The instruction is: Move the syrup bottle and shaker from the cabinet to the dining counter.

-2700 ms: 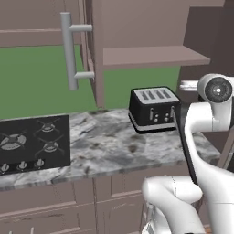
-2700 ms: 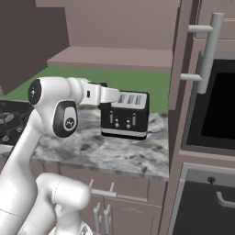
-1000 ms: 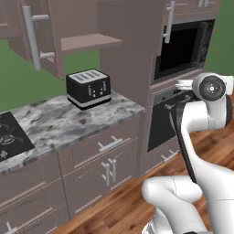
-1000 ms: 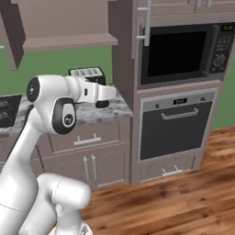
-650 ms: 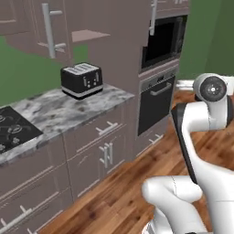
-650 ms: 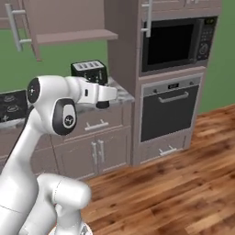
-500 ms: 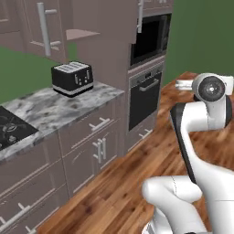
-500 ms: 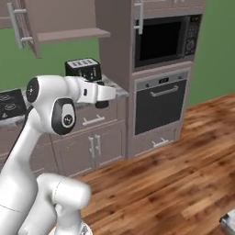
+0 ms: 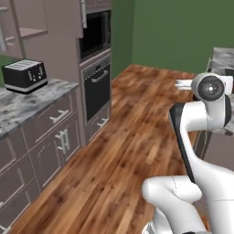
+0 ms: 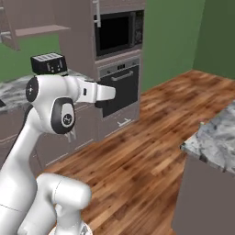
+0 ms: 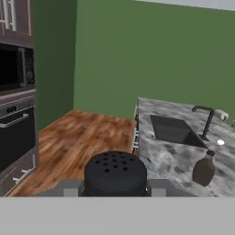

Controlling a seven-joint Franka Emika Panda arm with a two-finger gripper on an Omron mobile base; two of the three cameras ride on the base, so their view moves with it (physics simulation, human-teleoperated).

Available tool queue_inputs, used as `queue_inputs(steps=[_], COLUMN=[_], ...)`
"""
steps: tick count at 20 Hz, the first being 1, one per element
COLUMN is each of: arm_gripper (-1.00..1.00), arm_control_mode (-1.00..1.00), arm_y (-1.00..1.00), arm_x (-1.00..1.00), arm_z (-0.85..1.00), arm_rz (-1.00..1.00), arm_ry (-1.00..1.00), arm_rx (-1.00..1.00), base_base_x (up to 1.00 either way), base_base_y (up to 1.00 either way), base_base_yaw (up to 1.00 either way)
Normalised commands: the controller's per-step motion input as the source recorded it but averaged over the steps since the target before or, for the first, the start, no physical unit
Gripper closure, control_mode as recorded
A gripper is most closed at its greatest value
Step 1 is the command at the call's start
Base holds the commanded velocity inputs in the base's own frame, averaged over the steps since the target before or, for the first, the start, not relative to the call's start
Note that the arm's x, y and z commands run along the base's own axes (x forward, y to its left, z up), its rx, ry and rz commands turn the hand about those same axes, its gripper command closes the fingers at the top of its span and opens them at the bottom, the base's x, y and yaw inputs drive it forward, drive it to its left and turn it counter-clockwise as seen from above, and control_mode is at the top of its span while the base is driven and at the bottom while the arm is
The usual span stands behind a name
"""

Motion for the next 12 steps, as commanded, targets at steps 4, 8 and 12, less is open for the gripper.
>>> queue_inputs(steps=[4, 8, 12], arm_gripper=[1.00, 1.00, 1.00], arm_control_mode=[1.00, 1.00, 1.00], arm_y=[0.00, 0.00, 0.00], arm_x=[0.00, 0.00, 0.00], arm_z=[0.00, 0.00, 0.00], arm_rz=[0.00, 0.00, 0.00], arm_ry=[0.00, 0.00, 0.00], arm_rx=[0.00, 0.00, 0.00], base_base_x=[-0.29, 0.29, 0.21], base_base_y=[0.00, -0.19, -0.62], base_base_yaw=[-0.37, -0.09, 0.00])
